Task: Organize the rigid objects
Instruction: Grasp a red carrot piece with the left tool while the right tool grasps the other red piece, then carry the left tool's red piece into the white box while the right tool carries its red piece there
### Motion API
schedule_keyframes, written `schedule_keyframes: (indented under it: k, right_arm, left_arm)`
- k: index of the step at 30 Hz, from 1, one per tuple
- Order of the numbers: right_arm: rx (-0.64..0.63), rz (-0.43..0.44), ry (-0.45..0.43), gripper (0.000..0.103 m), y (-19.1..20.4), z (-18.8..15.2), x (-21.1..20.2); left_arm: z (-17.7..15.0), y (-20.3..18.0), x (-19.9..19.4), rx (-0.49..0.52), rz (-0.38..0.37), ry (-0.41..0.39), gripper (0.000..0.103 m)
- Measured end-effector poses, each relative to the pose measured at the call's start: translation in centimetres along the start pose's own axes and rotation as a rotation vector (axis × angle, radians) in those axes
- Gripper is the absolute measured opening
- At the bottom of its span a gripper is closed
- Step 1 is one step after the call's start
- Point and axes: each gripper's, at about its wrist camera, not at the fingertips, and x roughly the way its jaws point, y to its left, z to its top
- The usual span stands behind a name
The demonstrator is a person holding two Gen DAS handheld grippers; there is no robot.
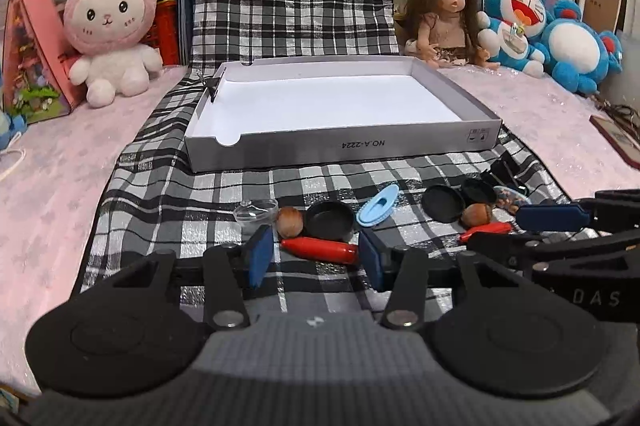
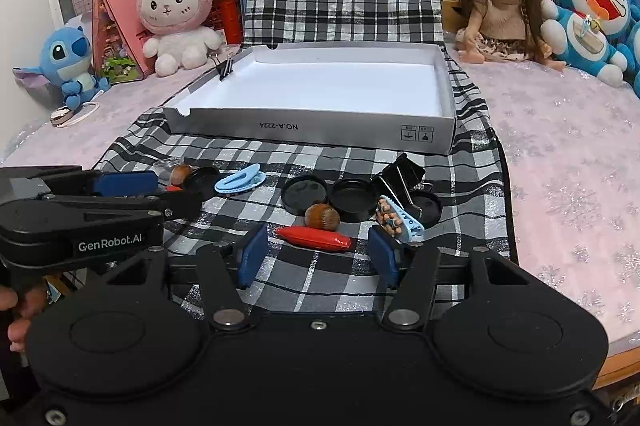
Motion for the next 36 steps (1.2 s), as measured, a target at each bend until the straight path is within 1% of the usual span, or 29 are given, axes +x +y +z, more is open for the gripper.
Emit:
schedule_keyframes:
  k: [7,9,10,12,14,20,25,30,36]
  right_arm:
    - [0.013,-0.019,0.010,0.053,0.1,0.0,0.8]
    - [0.010,-0.023,0.007,0.052,0.3,0.0,0.9]
    - [0.009,-0.027,0.007,0.050,0.3,0.0,1.0]
    - [0.005,-0.041,0.008,0.047,0.5,0.0,1.2]
    - [0.006,-0.049,0.005,0.041,0.5,0.0,1.2]
    - [0.024,-0.049,0.001,0.041,0.3,0.1,0.9]
    - [0.016,-0.054,-0.017,0.041,0.2,0.1,0.2]
    - [0.008,-0.055,-0.043,0.041,-0.1,0.9,-0.4]
    - [0.023,-0.046,-0.072,0.041,-1.2,2.8,-0.6]
  left_arm:
    - [-0.4,0.3,0.8,0.007,0.000,0.012,0.057]
    - [-0.4,0.4,0.9,-0.003,-0.002,0.013,0.055]
    - [-0.5,0.5,0.9,-0.010,-0.002,0.012,0.051]
    - [-0.5,0.5,0.8,-0.024,0.000,0.010,0.050]
    - [-0.6,0.5,0.7,-0.036,0.001,0.008,0.050]
    - [-0.6,0.3,0.2,-0.053,-0.015,0.008,0.049]
    - [0.0,0.6,-0.3,-0.076,-0.022,-0.003,0.049]
    - [1.1,0.9,-0.5,-0.090,-0.015,-0.017,0.049]
    - [3.2,1.7,-0.2,-0.109,-0.017,-0.035,0.049]
